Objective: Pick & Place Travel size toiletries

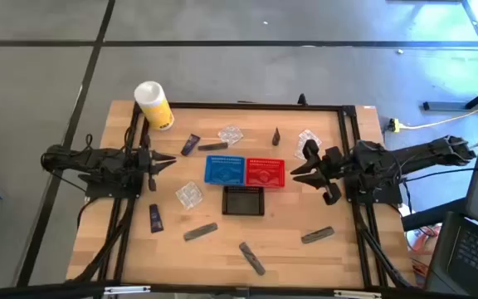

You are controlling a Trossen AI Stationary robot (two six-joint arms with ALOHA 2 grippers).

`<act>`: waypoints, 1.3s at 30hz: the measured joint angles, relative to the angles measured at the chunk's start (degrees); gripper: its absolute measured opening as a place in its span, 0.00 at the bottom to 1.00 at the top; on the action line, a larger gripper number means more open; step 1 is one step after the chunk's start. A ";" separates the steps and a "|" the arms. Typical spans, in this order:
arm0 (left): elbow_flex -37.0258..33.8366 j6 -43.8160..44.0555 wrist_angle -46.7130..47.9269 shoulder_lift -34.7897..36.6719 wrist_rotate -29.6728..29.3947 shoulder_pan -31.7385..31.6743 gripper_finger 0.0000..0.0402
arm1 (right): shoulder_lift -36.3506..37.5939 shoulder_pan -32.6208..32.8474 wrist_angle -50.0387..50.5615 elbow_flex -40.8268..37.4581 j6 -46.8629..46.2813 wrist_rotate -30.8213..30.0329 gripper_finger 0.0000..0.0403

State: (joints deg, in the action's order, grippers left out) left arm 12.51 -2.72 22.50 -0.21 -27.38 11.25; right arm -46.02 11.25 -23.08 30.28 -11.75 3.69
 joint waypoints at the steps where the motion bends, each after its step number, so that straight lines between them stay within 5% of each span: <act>1: 0.00 0.00 0.02 0.00 -0.02 0.00 0.09 | -0.38 0.64 2.12 0.78 0.28 -1.56 0.19; 29: -0.01 0.00 0.00 0.01 0.00 0.02 0.09 | -2.08 12.87 30.64 4.86 -21.05 -23.94 0.12; 35: -0.02 0.02 0.02 0.02 0.00 0.02 0.09 | -2.09 12.98 34.87 4.95 -24.23 -24.71 0.06; 39: -0.02 0.00 0.01 0.02 0.00 0.02 0.09 | -2.12 12.95 46.88 10.20 -26.86 -23.83 0.01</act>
State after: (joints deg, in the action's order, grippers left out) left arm 12.49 -2.72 22.51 -0.19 -27.38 11.27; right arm -48.14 24.21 23.79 40.48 -38.61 -20.14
